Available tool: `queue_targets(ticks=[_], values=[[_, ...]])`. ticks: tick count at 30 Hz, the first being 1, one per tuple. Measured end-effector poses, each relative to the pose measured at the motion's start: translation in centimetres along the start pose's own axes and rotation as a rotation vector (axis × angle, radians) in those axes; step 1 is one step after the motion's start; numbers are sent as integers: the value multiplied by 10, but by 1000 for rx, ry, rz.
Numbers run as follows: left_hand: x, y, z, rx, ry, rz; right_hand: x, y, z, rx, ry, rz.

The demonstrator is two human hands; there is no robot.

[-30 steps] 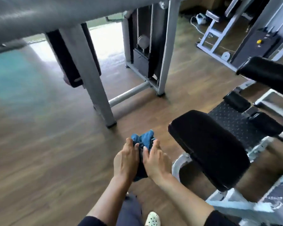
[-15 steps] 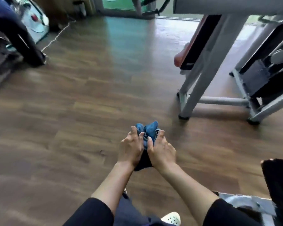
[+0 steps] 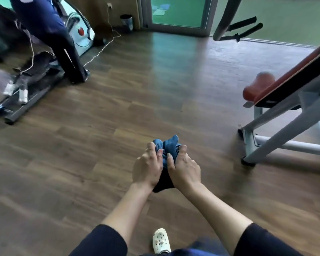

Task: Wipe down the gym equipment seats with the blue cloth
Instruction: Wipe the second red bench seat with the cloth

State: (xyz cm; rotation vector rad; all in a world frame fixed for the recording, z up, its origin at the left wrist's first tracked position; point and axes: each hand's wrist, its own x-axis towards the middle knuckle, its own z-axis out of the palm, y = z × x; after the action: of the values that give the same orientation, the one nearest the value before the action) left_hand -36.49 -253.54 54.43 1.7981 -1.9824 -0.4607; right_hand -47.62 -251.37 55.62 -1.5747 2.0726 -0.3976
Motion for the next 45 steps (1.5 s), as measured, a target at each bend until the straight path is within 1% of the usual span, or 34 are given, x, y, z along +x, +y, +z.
queue_targets(ticks=[4, 10, 14, 17, 21, 23, 27, 31, 36, 41, 43, 45], values=[[51, -26, -8, -38, -12, -7, 48, -32, 9, -17, -7, 13], [151, -49, 1, -77, -16, -51, 149, -66, 12, -25, -5, 4], [247, -62, 4, -69, 29, -35, 243, -93, 9, 0, -2, -32], [330, -68, 1, -41, 52, -56, 322, -121, -3, 13, 6, -72], [438, -65, -15, -45, 109, -7, 424, -160, -28, 38, 28, -117], [490, -66, -18, -43, 142, -20, 473, -179, -37, 48, 45, -123], [569, -79, -13, -27, 152, -18, 547, -202, -44, 43, 33, -115], [665, -90, 2, -39, 111, 20, 639, -219, -43, 41, 59, -82], [803, -95, 13, -58, 56, 134, 761, -247, -52, 72, 139, 10], [930, -83, 21, -21, -47, 242, 868, -267, -78, 80, 187, 120], [976, -74, 34, -17, -67, 289, 906, -266, -88, 93, 209, 177], [1008, -62, 47, -4, -128, 334, 936, -259, -96, 92, 215, 236]])
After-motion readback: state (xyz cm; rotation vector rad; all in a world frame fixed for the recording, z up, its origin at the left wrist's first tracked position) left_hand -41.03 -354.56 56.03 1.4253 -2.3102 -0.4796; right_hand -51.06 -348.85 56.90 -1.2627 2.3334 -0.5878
